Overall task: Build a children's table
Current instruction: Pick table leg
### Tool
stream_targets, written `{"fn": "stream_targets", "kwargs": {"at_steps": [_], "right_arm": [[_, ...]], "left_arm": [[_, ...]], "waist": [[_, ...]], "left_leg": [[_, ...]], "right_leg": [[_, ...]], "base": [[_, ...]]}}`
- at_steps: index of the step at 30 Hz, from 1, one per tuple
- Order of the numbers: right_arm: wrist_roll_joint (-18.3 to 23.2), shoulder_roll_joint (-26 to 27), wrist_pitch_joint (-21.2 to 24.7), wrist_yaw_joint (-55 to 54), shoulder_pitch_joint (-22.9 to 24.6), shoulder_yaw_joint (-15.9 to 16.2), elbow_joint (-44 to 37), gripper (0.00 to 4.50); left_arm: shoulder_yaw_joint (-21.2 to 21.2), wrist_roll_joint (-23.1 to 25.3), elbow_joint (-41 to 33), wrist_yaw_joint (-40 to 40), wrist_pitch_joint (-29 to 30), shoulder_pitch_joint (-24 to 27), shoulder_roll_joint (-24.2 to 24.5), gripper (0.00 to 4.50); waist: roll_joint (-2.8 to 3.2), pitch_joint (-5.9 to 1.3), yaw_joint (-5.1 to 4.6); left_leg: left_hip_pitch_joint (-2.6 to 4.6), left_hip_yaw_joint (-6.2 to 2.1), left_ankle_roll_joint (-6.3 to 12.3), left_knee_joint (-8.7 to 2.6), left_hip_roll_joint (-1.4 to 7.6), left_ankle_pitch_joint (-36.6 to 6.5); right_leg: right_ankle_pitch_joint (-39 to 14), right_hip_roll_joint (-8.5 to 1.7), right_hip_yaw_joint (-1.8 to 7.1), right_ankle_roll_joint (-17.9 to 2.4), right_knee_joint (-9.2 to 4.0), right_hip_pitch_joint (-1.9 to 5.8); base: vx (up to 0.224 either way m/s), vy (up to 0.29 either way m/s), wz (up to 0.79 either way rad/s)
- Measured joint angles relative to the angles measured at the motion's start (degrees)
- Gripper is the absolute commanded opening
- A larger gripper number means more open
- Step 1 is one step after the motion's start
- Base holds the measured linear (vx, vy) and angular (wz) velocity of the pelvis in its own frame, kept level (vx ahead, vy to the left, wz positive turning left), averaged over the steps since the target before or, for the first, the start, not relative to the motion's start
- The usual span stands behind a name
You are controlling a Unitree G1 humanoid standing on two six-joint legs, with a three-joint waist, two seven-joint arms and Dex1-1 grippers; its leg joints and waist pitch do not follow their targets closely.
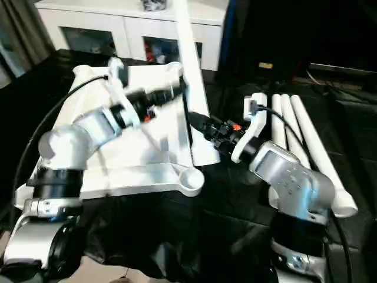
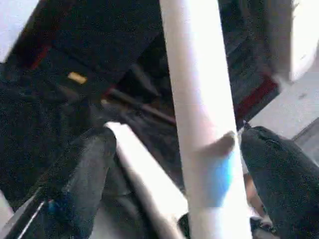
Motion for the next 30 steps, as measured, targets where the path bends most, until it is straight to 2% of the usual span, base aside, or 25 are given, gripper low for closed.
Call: {"fn": "stream_targets", "kwargs": {"at_steps": [2,5,6,8,10,11,14,15,16,19,20,22,25,26,30], "right_arm": [[0.7,-0.2,0.0,1.0,0.7,0.7,-1.2,1.87],[0.6,-0.9,-0.4,1.2,1.7,3.5,-1.6,1.87],[0.0,-1.4,-1.0,0.9,1.8,4.8,-1.6,1.87],[-2.4,-1.8,-2.9,-0.6,1.7,7.2,-1.6,1.87],[-6.6,-2.4,-5.4,-3.0,1.4,10.1,-1.6,1.87],[-7.6,-2.4,-6.0,-3.6,1.4,10.7,-1.6,1.87],[-10.4,-2.4,-7.6,-5.6,1.2,12.6,-1.6,1.87],[-11.4,-2.5,-8.4,-6.7,0.9,13.7,-1.6,1.87],[-12.8,-2.6,-9.4,-7.8,0.6,15.5,-1.6,1.87],[-14.7,-2.5,-11.1,-9.1,-0.4,18.6,-1.9,1.87],[-15.2,-2.6,-11.5,-9.4,-0.4,19.1,-2.3,1.87],[-16.0,-2.4,-12.3,-9.8,-0.4,20.2,-2.5,1.87],[-17.2,-2.1,-13.3,-10.3,-0.4,21.1,-2.9,1.87],[-17.5,-2.1,-13.6,-10.6,-0.4,21.4,-2.9,1.87],[-18.2,-2.1,-14.7,-11.6,-0.4,22.6,-2.8,1.87]], "left_arm": [[0.9,-1.6,-0.6,1.0,1.0,-0.1,-1.0,4.5],[2.7,-3.3,-0.9,2.6,2.3,-1.0,-2.6,4.5],[3.0,-3.6,-0.9,3.7,2.7,-1.3,-2.8,4.14],[2.9,-3.1,-1.1,6.3,3.2,-1.8,-2.8,4.14],[2.3,-1.3,-1.1,9.4,2.7,-1.9,-2.9,4.08],[2.1,-0.6,-1.0,10.1,2.4,-1.9,-2.9,3.74],[2.0,0.3,-1.1,12.4,2.1,-1.9,-3.2,3.72],[2.1,0.3,-1.1,13.8,2.3,-1.9,-3.8,3.6],[2.1,0.4,-1.1,15.4,2.4,-1.9,-4.5,3.3],[2.0,0.4,-1.1,17.5,2.3,-1.9,-5.9,3.3],[2.1,0.4,-1.1,17.8,2.3,-1.9,-6.1,3.3],[2.1,0.4,-1.3,18.3,2.2,-1.9,-6.5,2.85],[2.2,0.4,-1.3,18.7,1.9,-1.9,-6.7,2.74],[2.1,0.5,-1.3,19.2,1.7,-1.9,-6.8,2.41],[2.0,1.3,-1.4,20.6,0.6,-1.9,-6.8,2.32]], "waist": [[-0.05,0.01,0.12],[-0.07,0.02,0.23],[-0.08,0.02,0.25],[-0.09,0.03,0.2],[-0.1,0.04,0.04],[-0.14,0.06,0.04],[-0.15,0.07,0.04],[-0.15,0.07,0.06],[-0.15,0.07,0.07],[-0.15,0.07,0.05],[-0.15,0.07,0.06],[-0.15,0.07,0.05],[-0.15,0.07,0.03],[-0.15,0.07,0.05],[-0.16,0.07,0.04]], "left_leg": [[-0.07,-0.01,0.05,0.01,0.0,0.0],[-0.19,-0.03,0.09,0.02,0.0,0.1],[-0.2,-0.04,0.09,0.02,0.0,0.1],[-0.21,-0.06,0.08,0.01,0.0,0.1],[-0.25,-0.1,0.0,0.01,0.0,0.2],[-0.3,-0.12,-0.01,0.01,0.0,0.2],[-0.64,-0.17,-0.03,0.05,-0.01,0.2],[-0.7,-0.18,-0.04,0.06,-0.01,0.2],[-0.74,-0.2,-0.03,0.1,-0.01,0.2],[-0.78,-0.2,-0.02,0.12,-0.01,0.2],[-0.79,-0.2,-0.02,0.12,-0.01,0.2],[-0.78,-0.2,0.0,0.13,-0.01,0.2],[-0.76,-0.21,0.01,0.14,-0.01,0.2],[-0.76,-0.21,0.01,0.14,-0.01,0.2],[-0.77,-0.23,0.02,0.18,-0.01,0.2]], "right_leg": [[0.0,-0.01,0.0,0.0,0.0,-0.03],[0.0,-0.02,-0.01,0.0,0.0,-0.06],[0.0,-0.02,-0.01,0.0,0.0,-0.07],[0.0,-0.02,-0.02,0.0,0.0,-0.07],[0.0,-0.02,-0.04,0.0,0.0,-0.09],[0.0,-0.02,-0.06,0.0,-0.01,-0.12],[0.0,-0.02,-0.08,0.1,0.0,-0.4],[0.0,-0.02,-0.1,0.1,0.0,-0.43],[0.0,-0.02,-0.12,0.1,-0.01,-0.44],[0.0,-0.02,-0.12,0.1,-0.08,-0.44],[0.0,-0.02,-0.13,0.1,-0.08,-0.44],[0.0,-0.02,-0.12,0.1,-0.09,-0.43],[0.0,-0.02,-0.13,0.1,-0.06,-0.42],[0.0,-0.02,-0.13,0.1,-0.06,-0.42],[0.1,-0.02,-0.13,0.1,-0.05,-0.41]], "base": [[0.0,0.0,0.0],[0.0,0.0,0.0],[0.0,0.0,0.0],[0.0,0.0,0.0],[0.0,0.0,0.0],[0.0,0.0,0.0],[0.0,0.0,0.0],[0.0,0.0,0.0],[0.0,0.0,0.0],[0.0,0.0,0.0],[0.0,0.0,0.0],[0.0,0.0,0.0],[0.0,0.0,0.0],[0.0,0.0,0.0],[0.0,0.0,0.0]]}}
